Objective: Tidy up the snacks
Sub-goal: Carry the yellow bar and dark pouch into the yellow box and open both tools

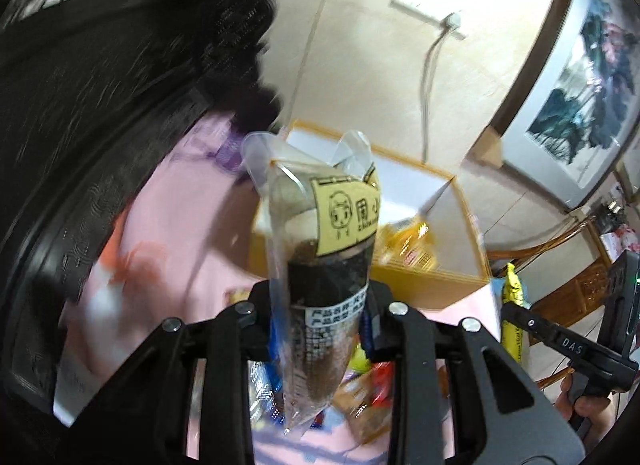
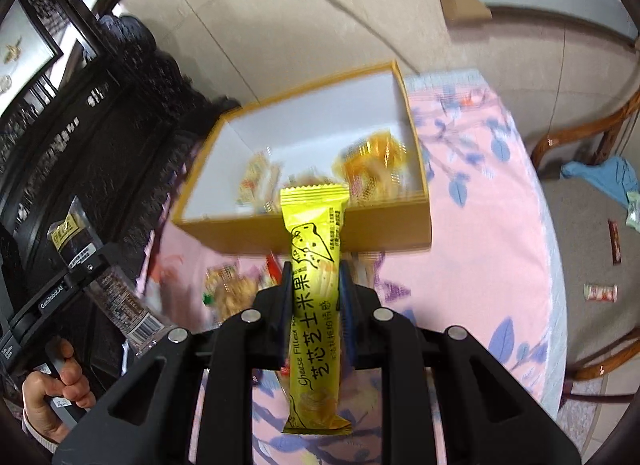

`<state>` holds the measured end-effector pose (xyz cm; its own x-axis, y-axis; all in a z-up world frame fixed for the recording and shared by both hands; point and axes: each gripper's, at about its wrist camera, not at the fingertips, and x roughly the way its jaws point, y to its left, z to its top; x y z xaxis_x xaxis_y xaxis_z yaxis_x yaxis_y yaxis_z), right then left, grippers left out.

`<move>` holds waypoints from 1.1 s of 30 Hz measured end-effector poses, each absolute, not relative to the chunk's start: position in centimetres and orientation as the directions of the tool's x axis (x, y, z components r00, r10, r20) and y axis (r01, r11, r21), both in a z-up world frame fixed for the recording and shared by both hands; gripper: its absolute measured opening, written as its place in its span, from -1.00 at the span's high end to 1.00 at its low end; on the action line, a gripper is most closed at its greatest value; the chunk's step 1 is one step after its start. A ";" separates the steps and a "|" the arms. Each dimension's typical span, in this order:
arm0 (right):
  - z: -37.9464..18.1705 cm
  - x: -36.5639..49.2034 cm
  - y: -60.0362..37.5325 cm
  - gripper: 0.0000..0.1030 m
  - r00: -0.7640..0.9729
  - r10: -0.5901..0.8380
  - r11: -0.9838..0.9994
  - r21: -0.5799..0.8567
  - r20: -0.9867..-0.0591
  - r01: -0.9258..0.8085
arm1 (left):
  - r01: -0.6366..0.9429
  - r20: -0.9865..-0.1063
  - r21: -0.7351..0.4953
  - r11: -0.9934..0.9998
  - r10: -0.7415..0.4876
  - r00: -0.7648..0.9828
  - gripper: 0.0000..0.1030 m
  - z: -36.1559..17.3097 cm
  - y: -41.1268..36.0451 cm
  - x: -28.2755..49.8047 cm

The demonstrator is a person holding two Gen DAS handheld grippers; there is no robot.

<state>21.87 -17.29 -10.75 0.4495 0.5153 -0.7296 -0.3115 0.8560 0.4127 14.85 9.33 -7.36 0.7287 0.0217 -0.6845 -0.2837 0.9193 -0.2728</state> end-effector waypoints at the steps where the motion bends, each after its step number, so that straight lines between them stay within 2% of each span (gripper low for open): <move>1: -10.0 22.3 -17.2 0.59 0.463 0.518 0.854 0.410 -0.719 -0.319 | -0.263 -0.664 -0.272 0.926 0.018 0.748 0.45 -6.3 9.1 15.7; 6: -6.4 25.0 -16.8 0.59 0.531 0.533 0.846 0.400 -0.659 -0.352 | -0.181 -0.574 -0.260 0.948 -0.001 0.819 0.45 -1.7 7.8 19.9; 10: -4.9 27.2 -15.9 0.59 0.561 0.535 0.845 0.387 -0.632 -0.369 | -0.138 -0.539 -0.241 0.961 -0.015 0.842 0.45 0.2 7.2 23.1; 26: -4.3 35.6 -12.6 0.59 0.585 0.518 0.855 0.353 -0.624 -0.380 | -0.107 -0.544 -0.227 0.968 -0.035 0.838 0.45 -0.4 7.5 32.7; 27: -4.3 35.9 -12.3 0.56 0.595 0.513 0.858 0.344 -0.618 -0.383 | -0.100 -0.551 -0.230 0.968 -0.045 0.834 0.39 -0.6 7.6 33.2; 28: -4.2 36.1 -12.1 0.55 0.608 0.503 0.864 0.328 -0.615 -0.383 | -0.096 -0.563 -0.236 0.967 -0.055 0.825 -0.01 -0.9 7.7 33.6; 29: -4.1 36.1 -12.0 0.37 0.622 0.489 0.872 0.310 -0.611 -0.380 | -0.110 -0.563 -0.241 0.964 -0.047 0.825 -0.40 -1.0 7.9 33.7; 30: -3.8 36.0 -12.0 -0.02 0.638 0.474 0.880 0.298 -0.607 -0.370 | -0.142 -0.554 -0.240 0.960 -0.015 0.832 -0.96 -0.9 8.2 33.4; 31: -3.5 35.8 -12.3 -0.22 0.665 0.454 0.891 0.287 -0.593 -0.353 | -0.183 -0.525 -0.236 0.954 0.034 0.851 -0.96 -0.6 8.5 32.8; 33: -2.9 35.1 -12.7 -0.26 0.702 0.451 0.893 0.280 -0.552 -0.353 | -0.173 -0.491 -0.249 0.953 0.030 0.871 -0.96 -0.3 9.0 32.0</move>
